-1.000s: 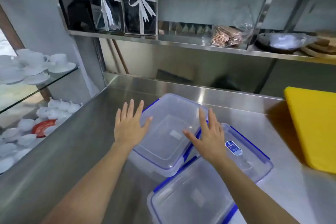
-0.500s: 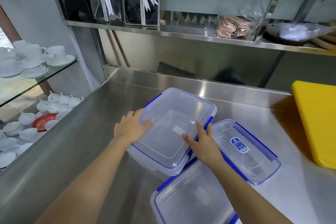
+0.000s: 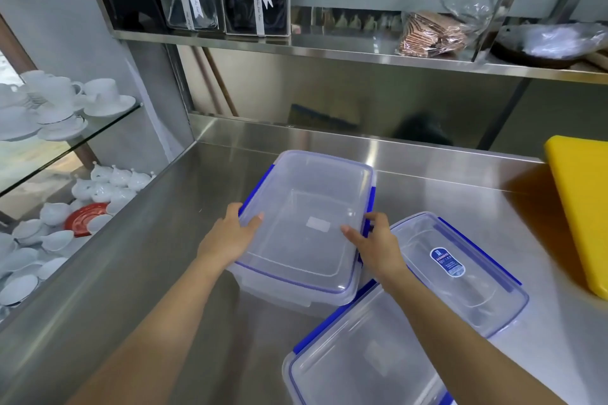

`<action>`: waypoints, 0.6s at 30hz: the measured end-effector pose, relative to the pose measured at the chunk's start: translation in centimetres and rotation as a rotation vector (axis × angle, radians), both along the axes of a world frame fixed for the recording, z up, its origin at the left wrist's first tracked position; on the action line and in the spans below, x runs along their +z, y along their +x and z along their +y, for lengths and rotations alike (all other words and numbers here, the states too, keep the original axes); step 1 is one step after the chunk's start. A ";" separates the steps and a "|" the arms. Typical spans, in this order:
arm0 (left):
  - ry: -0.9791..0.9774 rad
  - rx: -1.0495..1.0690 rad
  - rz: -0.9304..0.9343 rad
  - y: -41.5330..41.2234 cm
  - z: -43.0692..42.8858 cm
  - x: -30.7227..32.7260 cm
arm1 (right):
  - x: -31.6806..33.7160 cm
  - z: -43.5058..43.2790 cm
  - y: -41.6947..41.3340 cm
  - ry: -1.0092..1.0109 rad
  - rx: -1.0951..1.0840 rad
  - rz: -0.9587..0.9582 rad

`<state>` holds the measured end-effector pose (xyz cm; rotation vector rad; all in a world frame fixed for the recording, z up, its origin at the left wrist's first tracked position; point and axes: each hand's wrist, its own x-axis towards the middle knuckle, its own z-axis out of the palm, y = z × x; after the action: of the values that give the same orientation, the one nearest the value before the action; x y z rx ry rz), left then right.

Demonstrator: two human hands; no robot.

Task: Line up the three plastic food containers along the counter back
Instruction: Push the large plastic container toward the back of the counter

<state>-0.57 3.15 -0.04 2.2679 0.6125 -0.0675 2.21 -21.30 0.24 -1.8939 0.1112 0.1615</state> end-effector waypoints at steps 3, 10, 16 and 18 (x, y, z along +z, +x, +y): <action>-0.025 0.066 -0.076 -0.5 -0.5 -0.8 | 0.0 0.4 1.5 -0.084 0.018 -0.047; 0.061 -0.184 -0.119 -1.5 0.3 0.7 | 1.5 -1.2 1.5 -0.132 0.543 0.066; 0.263 -0.699 0.354 -1.9 2.4 1.5 | 0.2 -2.5 0.6 -0.687 0.861 0.094; 0.308 -0.669 0.321 -1.6 2.2 1.0 | -0.2 -2.1 0.9 -0.681 0.827 0.046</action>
<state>-2.14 5.30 1.00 2.6960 -0.0119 -0.7158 3.15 -23.43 -0.01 -2.5114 -0.6772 0.8075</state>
